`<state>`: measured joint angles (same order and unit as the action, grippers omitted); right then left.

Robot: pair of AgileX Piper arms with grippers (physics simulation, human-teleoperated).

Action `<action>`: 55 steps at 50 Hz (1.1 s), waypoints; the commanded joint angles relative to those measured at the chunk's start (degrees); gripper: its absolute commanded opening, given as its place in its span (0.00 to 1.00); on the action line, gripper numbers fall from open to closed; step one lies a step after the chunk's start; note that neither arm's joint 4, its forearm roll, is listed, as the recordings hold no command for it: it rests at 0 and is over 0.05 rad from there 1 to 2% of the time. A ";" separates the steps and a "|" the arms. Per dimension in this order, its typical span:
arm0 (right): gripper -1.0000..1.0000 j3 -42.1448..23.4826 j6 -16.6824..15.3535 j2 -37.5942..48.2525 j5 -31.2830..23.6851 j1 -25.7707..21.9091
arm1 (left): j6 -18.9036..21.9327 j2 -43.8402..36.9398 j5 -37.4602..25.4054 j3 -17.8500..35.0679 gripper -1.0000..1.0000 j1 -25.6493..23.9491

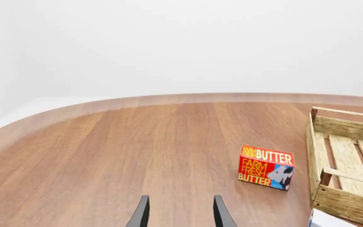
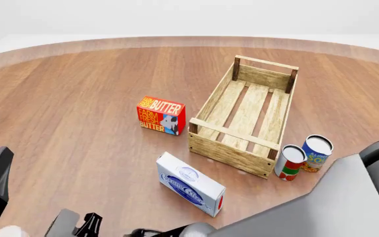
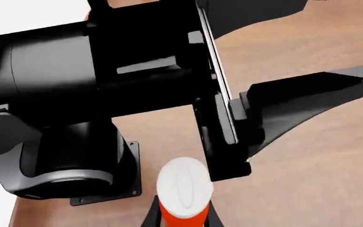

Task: Pick up the ketchup, and put it in the wooden tray.

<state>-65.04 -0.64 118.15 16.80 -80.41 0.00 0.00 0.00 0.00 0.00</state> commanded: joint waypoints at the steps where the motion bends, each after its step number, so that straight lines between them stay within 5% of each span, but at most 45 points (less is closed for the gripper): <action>1: 0.00 4.52 1.18 -3.37 2.53 1.02 | 0.00 0.00 0.00 0.00 1.00 0.00; 20: 0.00 12.11 0.21 -10.58 3.70 6.31 | 0.00 0.00 0.00 0.00 1.00 0.00; 39: 0.00 12.95 -2.45 -19.76 -5.56 14.24 | 0.00 0.00 0.00 0.00 1.00 0.00; 55: 0.00 7.40 -3.85 -26.37 -14.84 21.90 | 0.00 0.00 0.00 0.00 1.00 0.00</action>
<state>-54.85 -4.12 95.40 6.80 -63.04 0.00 0.00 0.00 0.00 0.00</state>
